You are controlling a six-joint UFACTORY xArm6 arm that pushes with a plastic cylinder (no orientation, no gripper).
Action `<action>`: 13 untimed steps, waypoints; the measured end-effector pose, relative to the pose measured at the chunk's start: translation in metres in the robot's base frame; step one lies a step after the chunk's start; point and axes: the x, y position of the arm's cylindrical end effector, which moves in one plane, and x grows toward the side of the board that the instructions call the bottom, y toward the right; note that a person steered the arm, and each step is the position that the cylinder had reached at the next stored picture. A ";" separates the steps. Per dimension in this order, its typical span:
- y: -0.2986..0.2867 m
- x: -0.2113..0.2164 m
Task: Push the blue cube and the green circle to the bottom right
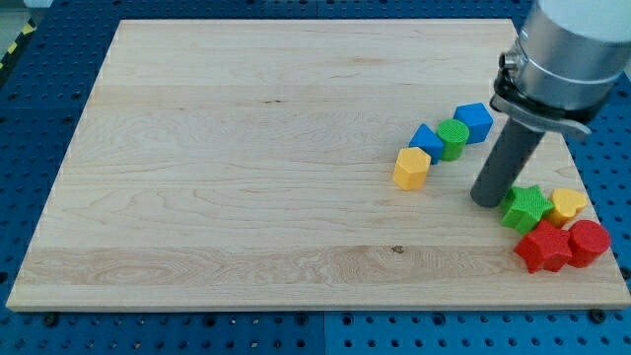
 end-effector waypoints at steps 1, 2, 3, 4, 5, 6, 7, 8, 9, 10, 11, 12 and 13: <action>0.003 -0.047; 0.017 -0.085; 0.018 -0.130; 0.040 -0.146; 0.065 -0.169; 0.010 -0.186; -0.030 -0.176; -0.032 -0.150; -0.028 -0.127; -0.027 -0.111; -0.027 -0.097; -0.032 -0.086; -0.042 -0.073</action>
